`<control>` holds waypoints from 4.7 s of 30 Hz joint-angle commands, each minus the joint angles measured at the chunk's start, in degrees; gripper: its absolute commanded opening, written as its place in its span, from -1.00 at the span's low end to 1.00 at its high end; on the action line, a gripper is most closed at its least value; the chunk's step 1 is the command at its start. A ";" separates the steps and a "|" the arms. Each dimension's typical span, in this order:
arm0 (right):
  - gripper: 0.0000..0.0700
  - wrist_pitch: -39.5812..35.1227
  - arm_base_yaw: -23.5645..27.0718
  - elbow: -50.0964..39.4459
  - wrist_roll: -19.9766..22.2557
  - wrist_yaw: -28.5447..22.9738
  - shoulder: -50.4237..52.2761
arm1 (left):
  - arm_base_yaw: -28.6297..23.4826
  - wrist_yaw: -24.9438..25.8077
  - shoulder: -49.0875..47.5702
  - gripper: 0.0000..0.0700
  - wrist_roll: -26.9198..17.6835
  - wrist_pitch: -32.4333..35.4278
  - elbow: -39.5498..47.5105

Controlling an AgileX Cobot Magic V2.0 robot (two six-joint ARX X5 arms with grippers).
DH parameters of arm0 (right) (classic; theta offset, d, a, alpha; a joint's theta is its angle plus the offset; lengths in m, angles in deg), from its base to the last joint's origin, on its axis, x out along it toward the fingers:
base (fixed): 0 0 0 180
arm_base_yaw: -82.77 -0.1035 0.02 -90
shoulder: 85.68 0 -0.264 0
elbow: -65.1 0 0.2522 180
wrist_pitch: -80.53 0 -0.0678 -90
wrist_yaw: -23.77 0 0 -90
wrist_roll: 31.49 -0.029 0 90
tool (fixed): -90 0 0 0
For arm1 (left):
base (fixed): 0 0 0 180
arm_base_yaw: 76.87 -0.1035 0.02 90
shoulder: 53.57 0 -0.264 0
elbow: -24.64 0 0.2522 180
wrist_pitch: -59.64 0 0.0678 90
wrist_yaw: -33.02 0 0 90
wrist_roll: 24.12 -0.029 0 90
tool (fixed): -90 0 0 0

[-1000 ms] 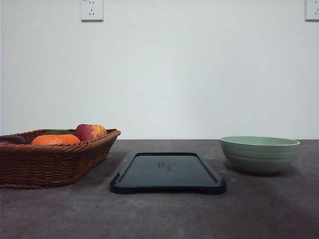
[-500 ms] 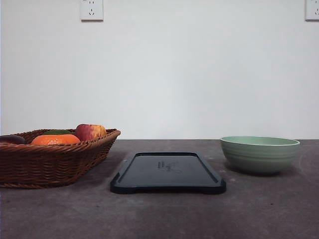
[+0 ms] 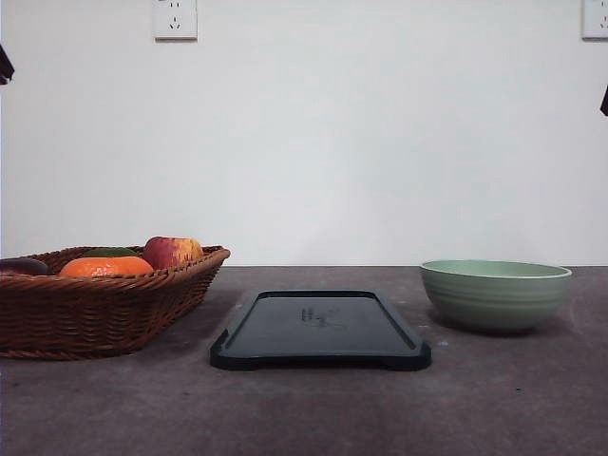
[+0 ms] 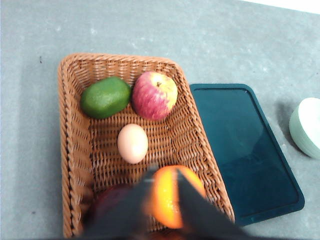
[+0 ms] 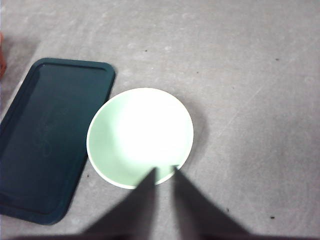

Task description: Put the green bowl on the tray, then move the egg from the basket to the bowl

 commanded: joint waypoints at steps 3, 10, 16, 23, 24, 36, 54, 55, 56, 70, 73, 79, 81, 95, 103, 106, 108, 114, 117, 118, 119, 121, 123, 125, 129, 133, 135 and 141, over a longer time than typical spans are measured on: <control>-0.03 0.24 0.00 1.02 1.20 0.07 -0.35 | 0.11 0.17 0.27 0.00 -0.60 0.06 -1.09; -0.01 3.48 0.01 2.26 -1.53 0.04 -0.90 | 0.11 0.13 0.26 0.00 -0.56 -1.03 -1.09; -0.01 13.94 0.02 10.47 -1.78 -0.04 -6.61 | 0.11 0.13 0.26 0.00 -0.58 -0.87 -1.09; -0.02 24.20 0.02 22.85 -0.99 -0.11 -17.87 | 0.11 0.13 0.26 0.00 -0.56 -0.86 -1.09; -0.02 25.42 0.02 24.52 -0.30 -0.11 -19.70 | 0.11 0.13 0.26 0.00 -0.55 -0.87 -1.09; -0.04 27.41 0.02 33.81 1.91 -0.77 -37.80 | 0.11 0.13 0.26 0.00 -0.32 -0.88 -1.09; -0.12 20.77 0.02 33.81 2.79 -3.17 -49.74 | 0.11 0.11 0.26 0.00 -0.32 -0.86 -1.09; -0.18 20.77 0.02 33.81 2.81 -3.16 -50.19 | 0.11 0.11 0.26 0.00 -0.32 -0.86 -1.09; -0.24 20.76 0.02 33.81 2.86 -3.15 -50.61 | 0.11 0.11 0.26 0.00 -0.32 -0.86 -1.09; -0.88 20.12 0.02 33.79 3.05 -3.39 -52.63 | 0.11 0.11 0.26 0.00 -0.32 -0.92 -1.09; -0.99 20.21 0.02 33.79 3.14 -3.39 -52.63 | 0.11 0.11 0.26 0.00 -0.32 -0.90 -1.09; -0.99 20.68 0.02 33.82 3.12 -3.38 -52.63 | 0.11 0.11 0.26 0.00 -0.32 -0.90 -1.09; -0.99 21.40 0.02 33.91 3.11 -3.35 -52.60 | 0.11 0.11 0.26 0.00 -0.32 -0.90 -1.09; -0.99 32.44 -0.80 42.58 2.57 1.19 -52.46 | 0.11 0.11 0.26 0.00 -0.34 -0.90 -1.09; -0.99 33.46 -6.17 47.66 -0.31 1.75 -52.46 | 0.11 0.11 0.26 0.00 -0.34 -0.86 -1.09; -0.99 31.21 -9.48 48.17 -2.06 1.81 -52.46 | 0.11 0.11 0.26 0.00 -0.36 -0.86 -1.09; -0.99 29.53 -11.50 48.17 -2.92 2.09 -52.58 | 0.11 0.11 0.26 0.00 -0.35 -0.88 -1.09; -0.99 24.77 -16.55 48.17 -5.14 3.46 -54.66 | 0.11 0.11 0.26 0.00 -0.33 -0.91 -1.09; -0.99 22.43 -18.25 48.17 -6.07 3.52 -56.13 | 0.11 0.11 0.26 0.00 -0.33 -0.95 -1.09; -0.99 21.62 -18.68 48.17 -6.25 3.52 -56.58 | 0.11 0.11 0.26 0.00 -0.34 -0.94 -1.09; -0.99 20.86 -19.06 48.17 -6.36 3.52 -57.05 | 0.11 0.13 0.26 0.00 -0.34 -0.93 -1.09; -0.99 19.40 -19.64 48.17 -6.72 3.50 -57.96 | 0.11 0.13 0.26 0.00 -0.34 -0.92 -1.09; -0.99 18.58 -19.95 48.17 -7.17 3.53 -58.95 | 0.11 0.11 0.26 0.00 -0.33 -0.92 -1.09; -0.99 18.37 -20.00 48.17 -7.34 3.56 -60.06 | 0.11 0.11 0.26 0.00 -0.32 -0.92 -1.09; -0.99 18.70 -20.09 48.17 -7.31 3.25 -62.01 | 0.11 0.13 0.26 0.00 -0.32 -0.92 -1.09; -0.98 18.73 -20.20 48.17 -7.03 3.09 -63.08 | 0.11 0.11 0.26 0.00 -0.30 -0.95 -1.09; -0.90 18.63 -20.37 48.17 -6.22 3.14 -63.24 | 0.11 0.13 0.26 0.00 -0.30 -0.96 -1.09; -0.31 19.53 -20.84 48.80 -5.89 3.26 -63.24 | 0.11 0.13 0.26 0.00 -0.32 -1.55 -1.09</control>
